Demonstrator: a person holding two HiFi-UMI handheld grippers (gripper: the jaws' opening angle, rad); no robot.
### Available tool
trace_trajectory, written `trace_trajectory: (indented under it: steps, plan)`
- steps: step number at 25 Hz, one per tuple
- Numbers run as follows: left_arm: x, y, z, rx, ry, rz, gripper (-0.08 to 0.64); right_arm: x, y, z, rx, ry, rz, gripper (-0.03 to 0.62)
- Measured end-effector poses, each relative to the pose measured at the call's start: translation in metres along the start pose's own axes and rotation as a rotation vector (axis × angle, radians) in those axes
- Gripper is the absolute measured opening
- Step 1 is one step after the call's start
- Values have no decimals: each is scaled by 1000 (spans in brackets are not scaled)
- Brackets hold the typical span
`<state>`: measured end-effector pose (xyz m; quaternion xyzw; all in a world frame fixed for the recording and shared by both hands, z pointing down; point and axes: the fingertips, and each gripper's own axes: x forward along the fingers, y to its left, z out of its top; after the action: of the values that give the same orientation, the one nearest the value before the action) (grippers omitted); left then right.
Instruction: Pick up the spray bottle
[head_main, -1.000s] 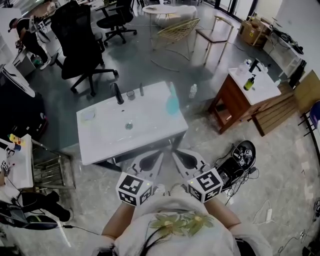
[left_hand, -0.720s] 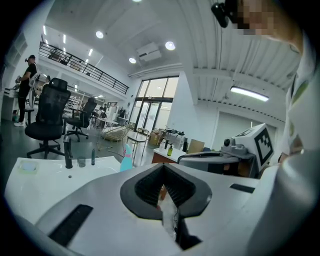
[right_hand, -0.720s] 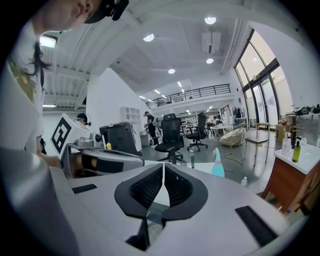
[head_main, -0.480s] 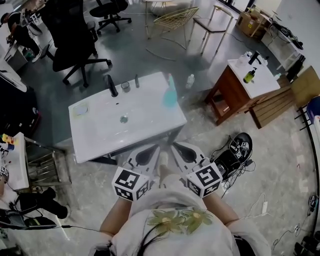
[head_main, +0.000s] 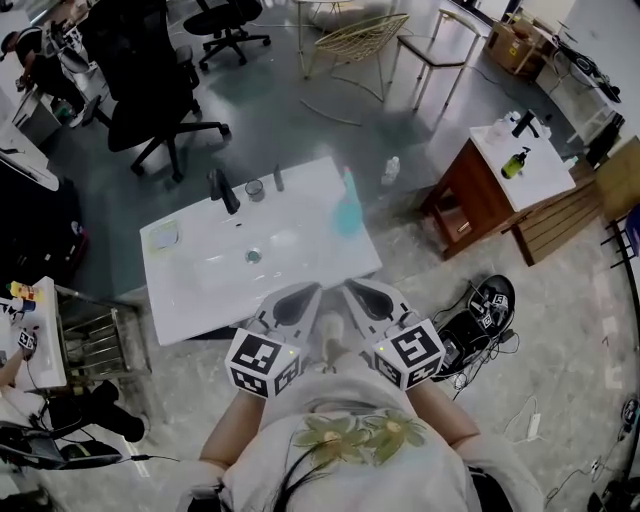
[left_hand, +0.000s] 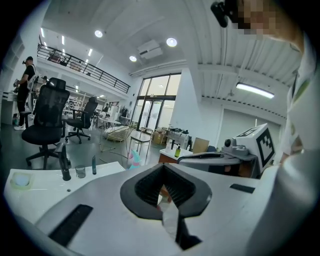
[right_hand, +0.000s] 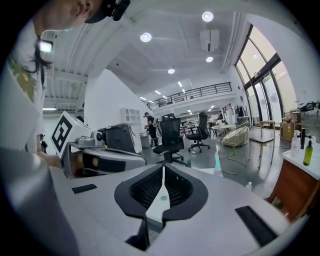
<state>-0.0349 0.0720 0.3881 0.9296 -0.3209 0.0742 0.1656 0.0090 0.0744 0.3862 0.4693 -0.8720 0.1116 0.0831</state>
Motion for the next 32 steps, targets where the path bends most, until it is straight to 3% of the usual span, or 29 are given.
trace_trajectory:
  steps: [25,32]
  plan:
    - [69,61,21,-32,20,29,9,68,-72,12,-20,54,11,25]
    - [83,69,22,-42,25,40,9,75,-90,15,-69,60,-16,25]
